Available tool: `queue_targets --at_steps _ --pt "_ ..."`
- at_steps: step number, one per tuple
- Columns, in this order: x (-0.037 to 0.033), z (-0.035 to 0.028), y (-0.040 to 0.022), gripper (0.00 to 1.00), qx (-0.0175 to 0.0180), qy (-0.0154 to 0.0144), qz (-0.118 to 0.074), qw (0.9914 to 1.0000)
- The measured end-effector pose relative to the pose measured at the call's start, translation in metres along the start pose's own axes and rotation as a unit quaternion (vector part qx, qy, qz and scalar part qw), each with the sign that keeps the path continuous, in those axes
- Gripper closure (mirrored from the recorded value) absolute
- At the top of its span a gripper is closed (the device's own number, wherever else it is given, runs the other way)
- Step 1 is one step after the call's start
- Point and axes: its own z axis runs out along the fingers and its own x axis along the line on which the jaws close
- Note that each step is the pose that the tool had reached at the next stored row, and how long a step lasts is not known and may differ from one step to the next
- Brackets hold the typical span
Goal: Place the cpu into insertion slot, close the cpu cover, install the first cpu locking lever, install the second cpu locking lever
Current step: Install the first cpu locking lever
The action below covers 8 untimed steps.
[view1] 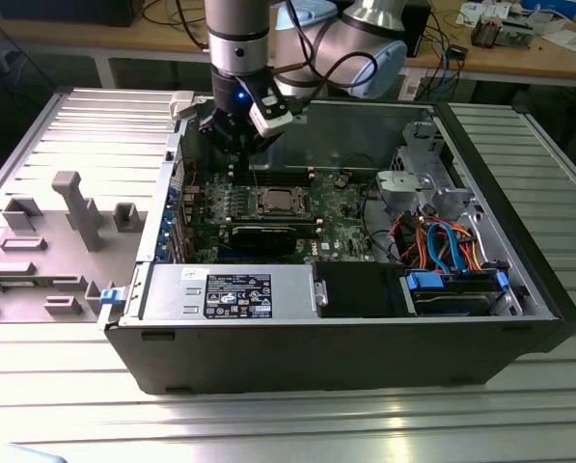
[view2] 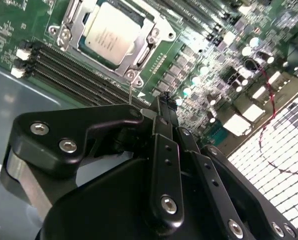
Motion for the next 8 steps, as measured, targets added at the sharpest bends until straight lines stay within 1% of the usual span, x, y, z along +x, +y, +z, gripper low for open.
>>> queue_targets --at_steps 4,8 --pt "-0.0003 0.0002 0.0048 0.89 0.0000 0.0000 0.000 1.00000" --pt "-0.0005 0.0004 0.0080 0.89 0.0000 0.0000 0.000 1.00000"
